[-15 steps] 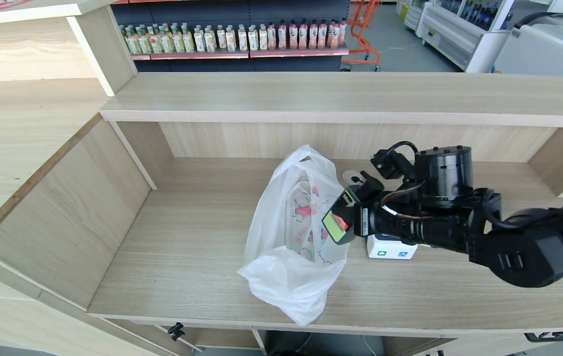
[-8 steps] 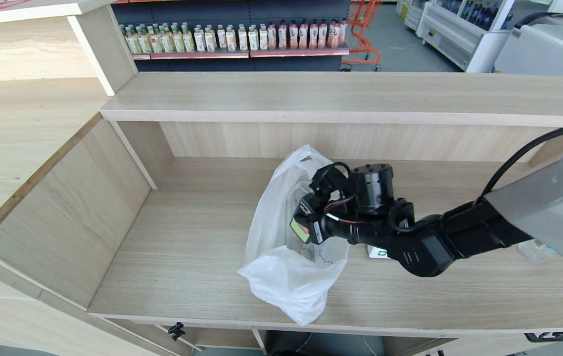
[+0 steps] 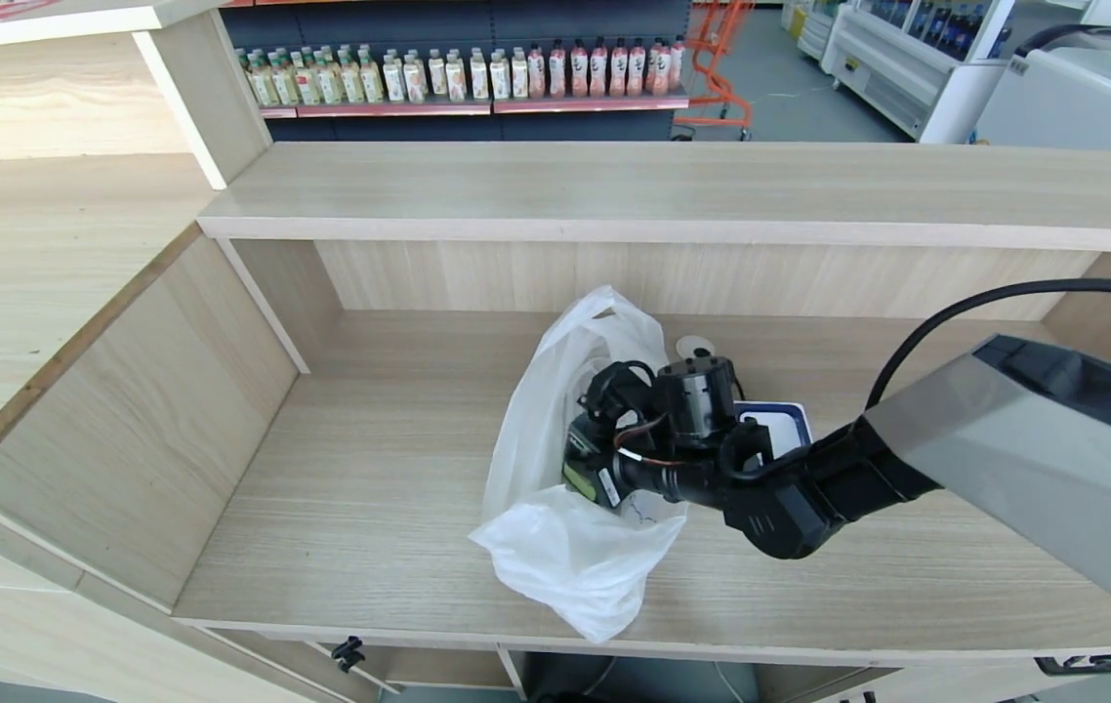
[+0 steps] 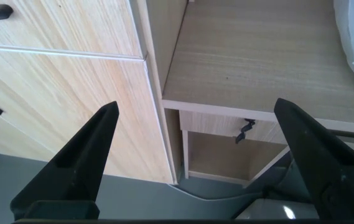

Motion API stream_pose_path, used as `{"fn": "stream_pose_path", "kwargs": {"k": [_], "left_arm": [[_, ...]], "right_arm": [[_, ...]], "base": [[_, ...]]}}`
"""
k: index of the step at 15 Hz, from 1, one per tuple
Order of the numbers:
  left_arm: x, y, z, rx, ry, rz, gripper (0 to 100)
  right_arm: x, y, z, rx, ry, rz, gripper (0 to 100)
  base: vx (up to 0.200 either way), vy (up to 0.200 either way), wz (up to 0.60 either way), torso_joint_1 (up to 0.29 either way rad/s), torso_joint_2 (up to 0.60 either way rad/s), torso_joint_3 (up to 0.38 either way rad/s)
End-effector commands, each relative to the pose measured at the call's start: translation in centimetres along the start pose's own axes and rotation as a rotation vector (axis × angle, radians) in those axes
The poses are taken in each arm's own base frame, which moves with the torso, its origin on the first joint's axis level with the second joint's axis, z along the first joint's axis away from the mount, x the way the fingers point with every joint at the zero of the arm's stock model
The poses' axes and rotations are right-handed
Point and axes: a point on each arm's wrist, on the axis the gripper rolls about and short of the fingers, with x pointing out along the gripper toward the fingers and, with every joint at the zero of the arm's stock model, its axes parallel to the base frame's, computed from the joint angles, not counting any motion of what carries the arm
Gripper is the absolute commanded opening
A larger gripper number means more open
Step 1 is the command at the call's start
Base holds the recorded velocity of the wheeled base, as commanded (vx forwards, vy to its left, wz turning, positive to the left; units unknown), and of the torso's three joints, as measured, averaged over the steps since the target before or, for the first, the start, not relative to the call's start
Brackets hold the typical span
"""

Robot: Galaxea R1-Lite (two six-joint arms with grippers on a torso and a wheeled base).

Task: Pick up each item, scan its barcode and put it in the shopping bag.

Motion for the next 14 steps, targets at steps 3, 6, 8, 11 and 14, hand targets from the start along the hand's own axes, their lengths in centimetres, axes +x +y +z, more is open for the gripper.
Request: {"fn": "stream_pose_path", "kwargs": {"k": [3,6,8,11,14], "left_arm": [[0.0,0.0,0.0,0.000,0.000,0.001,100],[0.0,0.0,0.0,0.000,0.000,0.001,100],[0.0,0.0,0.0,0.000,0.000,0.001,100],[0.0,0.0,0.0,0.000,0.000,0.001,100],[0.0,0.0,0.0,0.000,0.000,0.001,100]], "right_arm": [[-1.4,-0.7,2.8,0.140,-0.082,-0.011,100],[-6.0,-2.2,6.8,0.350,-0.198,-0.022,100],[-11.9,-2.1,9.3,0.467,-0.270,0.006,100],[-20.2,-2.1,10.2,0.486,-0.264,-0.033,100],[-23.3,-2.0,7.2,0.511,-0.197,-0.086,100]], "base": [[0.000,0.000,0.00,0.000,0.00,0.000],[0.000,0.000,0.00,0.000,0.00,0.000],[0.000,0.000,0.00,0.000,0.00,0.000],[0.000,0.000,0.00,0.000,0.00,0.000],[0.000,0.000,0.00,0.000,0.00,0.000]]}}
